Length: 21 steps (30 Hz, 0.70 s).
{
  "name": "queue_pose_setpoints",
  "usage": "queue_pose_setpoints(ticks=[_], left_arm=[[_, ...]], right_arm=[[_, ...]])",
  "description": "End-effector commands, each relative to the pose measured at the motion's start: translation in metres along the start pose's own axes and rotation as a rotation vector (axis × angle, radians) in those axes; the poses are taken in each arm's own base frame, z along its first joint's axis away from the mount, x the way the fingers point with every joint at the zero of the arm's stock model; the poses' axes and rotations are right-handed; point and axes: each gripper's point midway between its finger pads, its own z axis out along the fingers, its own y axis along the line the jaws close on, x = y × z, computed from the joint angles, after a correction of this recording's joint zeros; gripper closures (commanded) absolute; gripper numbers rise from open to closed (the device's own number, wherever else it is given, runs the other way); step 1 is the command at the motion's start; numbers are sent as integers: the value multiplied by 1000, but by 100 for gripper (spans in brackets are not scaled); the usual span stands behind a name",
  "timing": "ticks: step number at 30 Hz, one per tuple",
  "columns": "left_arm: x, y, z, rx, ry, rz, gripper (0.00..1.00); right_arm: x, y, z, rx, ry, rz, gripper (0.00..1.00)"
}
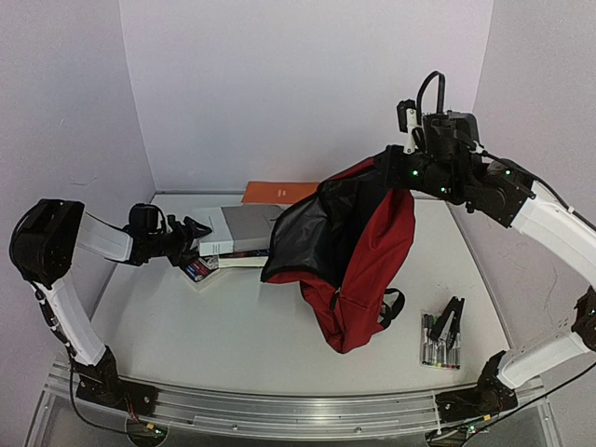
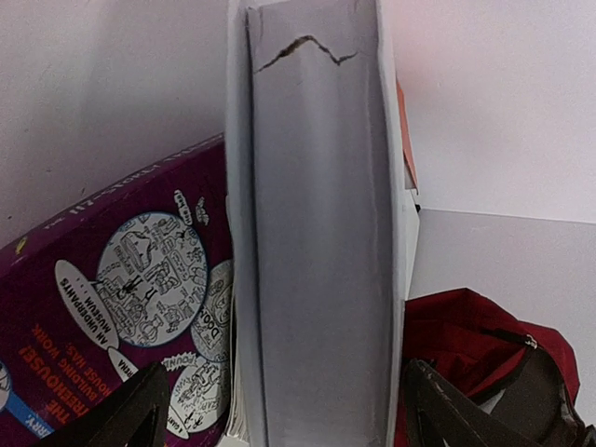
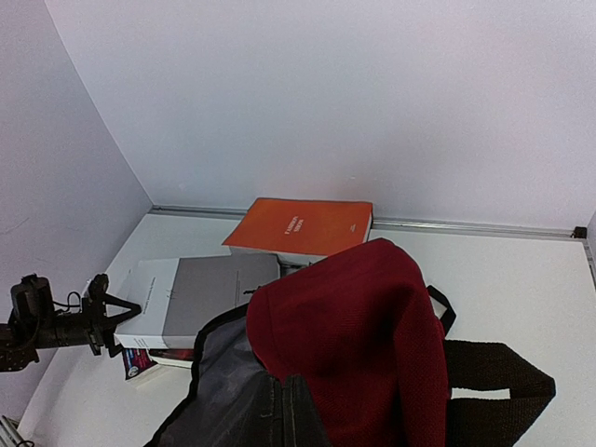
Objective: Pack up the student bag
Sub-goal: Pick up the book from the center of the board.
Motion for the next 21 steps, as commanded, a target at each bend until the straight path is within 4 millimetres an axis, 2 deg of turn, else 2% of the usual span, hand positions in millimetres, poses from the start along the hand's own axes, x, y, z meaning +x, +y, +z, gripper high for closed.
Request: queue_pose_setpoints(ticks=[1, 7, 13, 18, 21], left_arm=[[-12, -42, 2, 176, -8, 60, 21], [-14, -50, 5, 233, -8, 62, 37], [-16, -65, -3, 269, -22, 115, 52], [-13, -81, -17, 273, -28, 172, 63], [-11, -94, -33, 258, -42, 210, 68]], right_arm=[[-15, 3, -4, -19, -48, 11, 100], [-16, 2, -6, -16, -52, 13, 100], [-17, 1, -7, -15, -56, 13, 100], [-17, 0, -7, -8, -56, 11, 100], [-16, -1, -6, -2, -55, 7, 100]])
